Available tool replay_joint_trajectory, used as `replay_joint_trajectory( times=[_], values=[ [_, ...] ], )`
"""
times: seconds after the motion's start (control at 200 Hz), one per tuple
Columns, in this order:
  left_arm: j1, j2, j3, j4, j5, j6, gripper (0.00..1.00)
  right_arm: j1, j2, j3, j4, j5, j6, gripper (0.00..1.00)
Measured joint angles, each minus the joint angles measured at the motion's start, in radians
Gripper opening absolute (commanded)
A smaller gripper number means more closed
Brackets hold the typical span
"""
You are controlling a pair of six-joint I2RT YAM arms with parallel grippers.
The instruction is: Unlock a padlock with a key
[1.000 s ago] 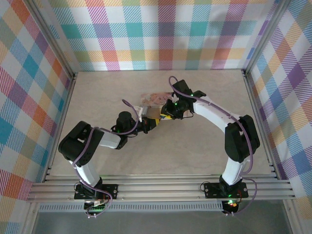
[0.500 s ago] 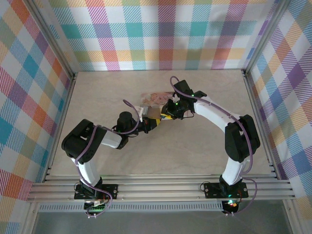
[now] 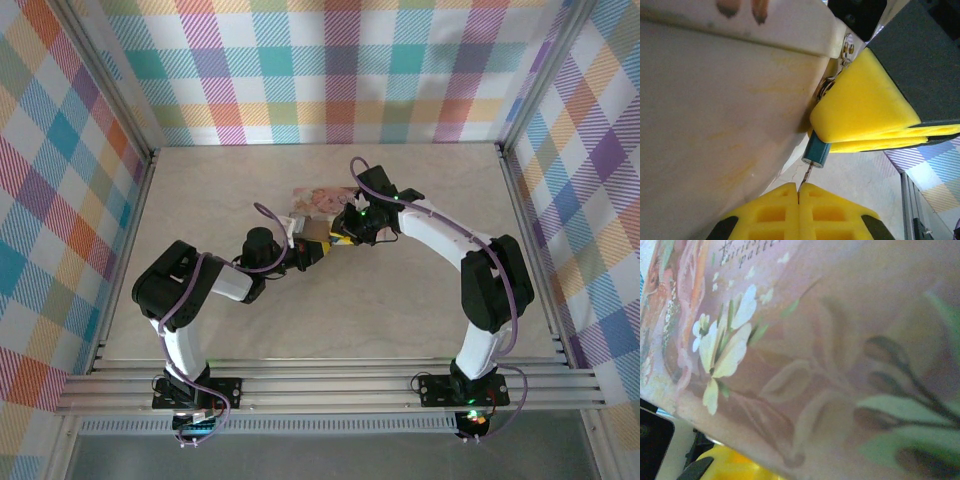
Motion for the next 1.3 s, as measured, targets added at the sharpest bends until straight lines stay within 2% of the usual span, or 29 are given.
replay_joint_trajectory(
  times=[0.415, 0.63, 0.755, 0.875, 1.105, 1.205, 1.3],
  values=[
    [-0.008, 0.004, 0.034, -0.024, -0.003, -0.011, 0.0, -0.008, 0.0, -0.002, 0.009, -0.012, -0.007, 0.0],
    [-0.041, -0.003, 0.031, -0.083, -0.08, 0.052, 0.0, -0.012, 0.026, -0.002, 0.002, -0.015, -0.006, 0.0],
    [-0.088, -0.058, 0.011, -0.183, -0.192, 0.15, 0.0, -0.012, 0.044, -0.008, -0.005, -0.035, -0.003, 0.0],
    [-0.161, -0.123, -0.007, -0.263, -0.365, 0.283, 0.0, -0.011, 0.045, -0.008, -0.021, -0.049, -0.005, 0.0],
    [-0.293, -0.148, -0.021, -0.304, -0.668, 0.517, 0.0, -0.005, 0.05, -0.008, -0.049, -0.051, -0.024, 0.0],
    [-0.322, -0.148, -0.022, -0.312, -0.748, 0.583, 0.0, 0.0, 0.052, -0.014, -0.042, -0.048, -0.025, 0.01],
    [-0.334, -0.146, -0.03, -0.315, -0.791, 0.618, 0.0, 0.01, 0.053, -0.034, -0.006, -0.045, -0.023, 0.07]
  ],
)
